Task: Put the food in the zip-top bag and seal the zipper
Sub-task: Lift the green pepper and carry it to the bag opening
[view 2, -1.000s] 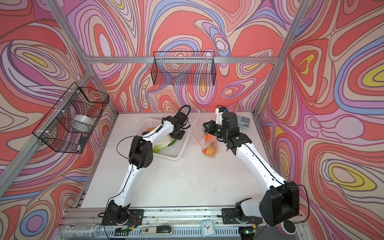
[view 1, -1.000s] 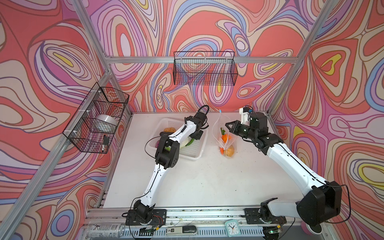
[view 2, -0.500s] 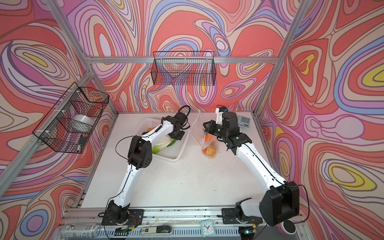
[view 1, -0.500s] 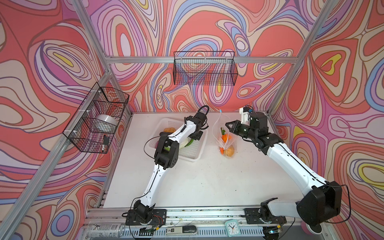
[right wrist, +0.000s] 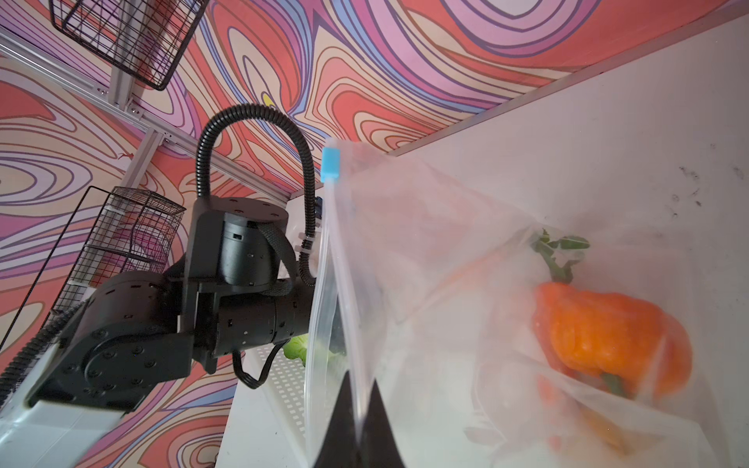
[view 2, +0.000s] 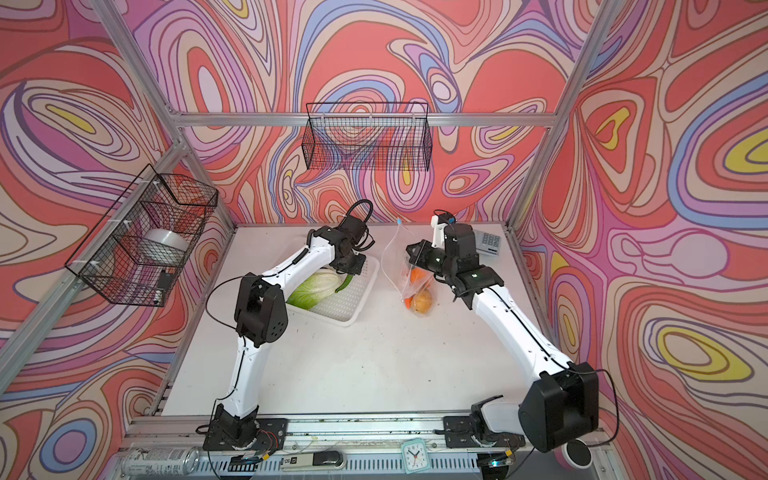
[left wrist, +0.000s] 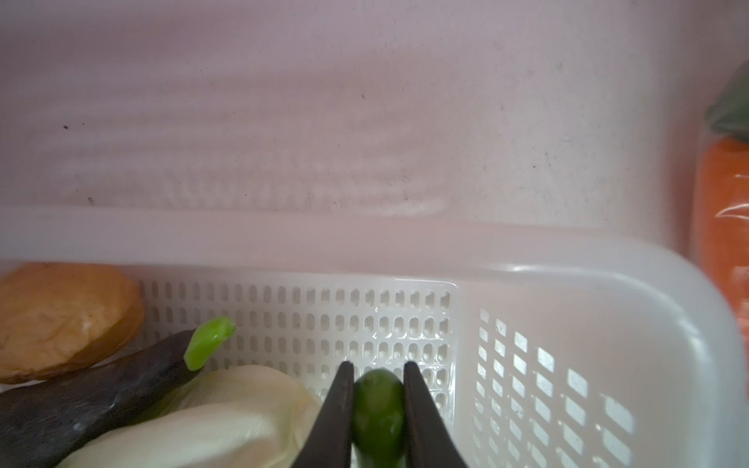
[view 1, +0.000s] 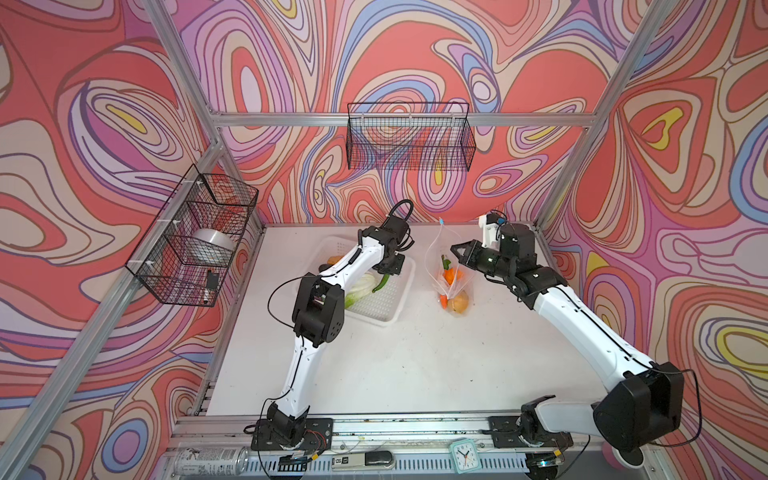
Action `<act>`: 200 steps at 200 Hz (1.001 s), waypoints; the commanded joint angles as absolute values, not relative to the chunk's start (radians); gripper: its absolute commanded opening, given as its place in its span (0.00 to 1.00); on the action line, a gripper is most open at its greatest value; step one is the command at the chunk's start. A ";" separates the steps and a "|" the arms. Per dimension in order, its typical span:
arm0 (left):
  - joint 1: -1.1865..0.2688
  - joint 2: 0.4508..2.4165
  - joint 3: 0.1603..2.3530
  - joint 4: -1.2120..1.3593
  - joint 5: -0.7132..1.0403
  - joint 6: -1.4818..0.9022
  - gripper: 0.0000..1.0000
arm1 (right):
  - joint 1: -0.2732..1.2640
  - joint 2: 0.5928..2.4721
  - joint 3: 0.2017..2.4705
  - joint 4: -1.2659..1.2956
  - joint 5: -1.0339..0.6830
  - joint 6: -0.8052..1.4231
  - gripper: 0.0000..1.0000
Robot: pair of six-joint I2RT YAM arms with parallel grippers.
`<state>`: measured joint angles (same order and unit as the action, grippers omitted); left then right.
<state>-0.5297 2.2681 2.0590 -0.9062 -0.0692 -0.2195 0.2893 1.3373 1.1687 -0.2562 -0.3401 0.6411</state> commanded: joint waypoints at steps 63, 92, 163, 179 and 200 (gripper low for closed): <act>-0.534 2.119 1.941 -0.855 -0.034 -0.313 0.20 | 0.287 1.310 1.169 -0.250 -0.331 0.632 0.00; -0.534 2.019 1.927 -0.827 -0.008 -0.320 0.20 | 0.287 1.307 1.164 -0.245 -0.331 0.632 0.00; -0.536 1.752 1.771 -0.539 0.199 -0.437 0.17 | 0.287 1.307 1.161 -0.244 -0.330 0.632 0.00; -0.545 1.701 1.730 -0.447 0.250 -0.477 0.17 | 0.287 1.306 1.160 -0.243 -0.330 0.633 0.00; -0.575 1.658 1.711 -0.350 0.284 -0.506 0.17 | 0.287 1.308 1.160 -0.239 -0.331 0.636 0.00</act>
<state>-0.5426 1.7145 1.7313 -0.5316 0.1932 -0.4374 0.2893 1.3312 1.1671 -0.2546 -0.3370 0.6407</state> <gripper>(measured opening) 0.205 0.041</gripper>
